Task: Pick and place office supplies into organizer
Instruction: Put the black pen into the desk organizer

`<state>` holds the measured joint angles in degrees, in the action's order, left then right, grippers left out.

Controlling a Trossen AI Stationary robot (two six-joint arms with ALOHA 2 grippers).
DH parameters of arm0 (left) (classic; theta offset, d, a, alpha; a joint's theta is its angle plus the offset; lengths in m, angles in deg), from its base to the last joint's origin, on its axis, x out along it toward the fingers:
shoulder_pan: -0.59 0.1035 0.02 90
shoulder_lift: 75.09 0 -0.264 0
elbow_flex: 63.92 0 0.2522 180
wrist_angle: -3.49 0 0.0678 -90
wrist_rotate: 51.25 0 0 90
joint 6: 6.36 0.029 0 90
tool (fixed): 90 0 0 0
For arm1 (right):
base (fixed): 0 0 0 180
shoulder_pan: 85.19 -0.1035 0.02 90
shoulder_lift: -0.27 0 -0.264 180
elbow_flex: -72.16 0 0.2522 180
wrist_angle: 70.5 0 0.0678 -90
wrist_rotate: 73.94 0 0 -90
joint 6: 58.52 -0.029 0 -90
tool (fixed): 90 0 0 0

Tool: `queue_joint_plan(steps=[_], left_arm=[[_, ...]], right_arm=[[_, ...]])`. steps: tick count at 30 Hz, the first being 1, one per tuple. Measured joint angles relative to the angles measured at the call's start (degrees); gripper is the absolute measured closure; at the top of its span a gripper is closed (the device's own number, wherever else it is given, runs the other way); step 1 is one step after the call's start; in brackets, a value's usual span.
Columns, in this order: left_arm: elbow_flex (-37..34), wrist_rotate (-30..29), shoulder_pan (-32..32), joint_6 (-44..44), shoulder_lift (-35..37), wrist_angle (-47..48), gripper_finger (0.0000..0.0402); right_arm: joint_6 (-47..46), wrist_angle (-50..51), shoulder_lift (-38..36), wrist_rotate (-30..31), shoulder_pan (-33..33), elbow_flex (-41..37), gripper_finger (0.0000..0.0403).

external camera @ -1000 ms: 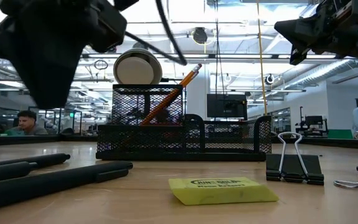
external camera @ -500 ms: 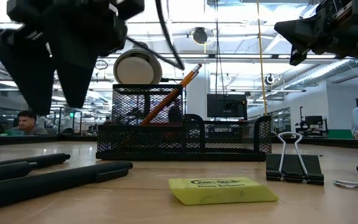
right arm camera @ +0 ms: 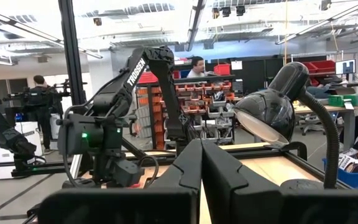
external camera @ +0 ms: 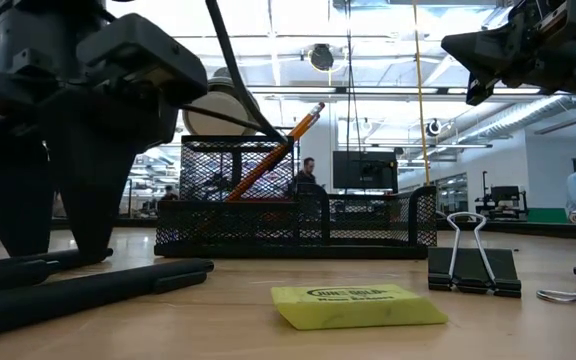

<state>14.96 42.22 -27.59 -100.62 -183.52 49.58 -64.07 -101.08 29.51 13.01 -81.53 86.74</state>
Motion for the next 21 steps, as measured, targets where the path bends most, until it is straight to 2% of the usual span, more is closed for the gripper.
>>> queue_joint_plan(steps=[5,8,11,21], left_arm=[[-0.58,0.14,-0.02,0.62,-1.44,0.3,0.0152],[-0.32,2.35,0.04,0.73,-3.13,0.28,0.0164],[-0.23,4.02,0.04,0.47,-3.76,0.48,0.019],[0.52,4.45,0.71,-1.03,-4.13,3.23,0.0275]], right_arm=[[0.01,-0.04,-0.02,0.0,0.0,-0.02,0.0399],[-0.02,-0.03,-0.02,-0.02,0.0,0.0,0.0399],[-0.01,0.04,-0.02,-0.02,0.01,0.0,0.0399],[-0.02,-0.01,-0.02,-0.02,0.0,0.0,0.0399]])
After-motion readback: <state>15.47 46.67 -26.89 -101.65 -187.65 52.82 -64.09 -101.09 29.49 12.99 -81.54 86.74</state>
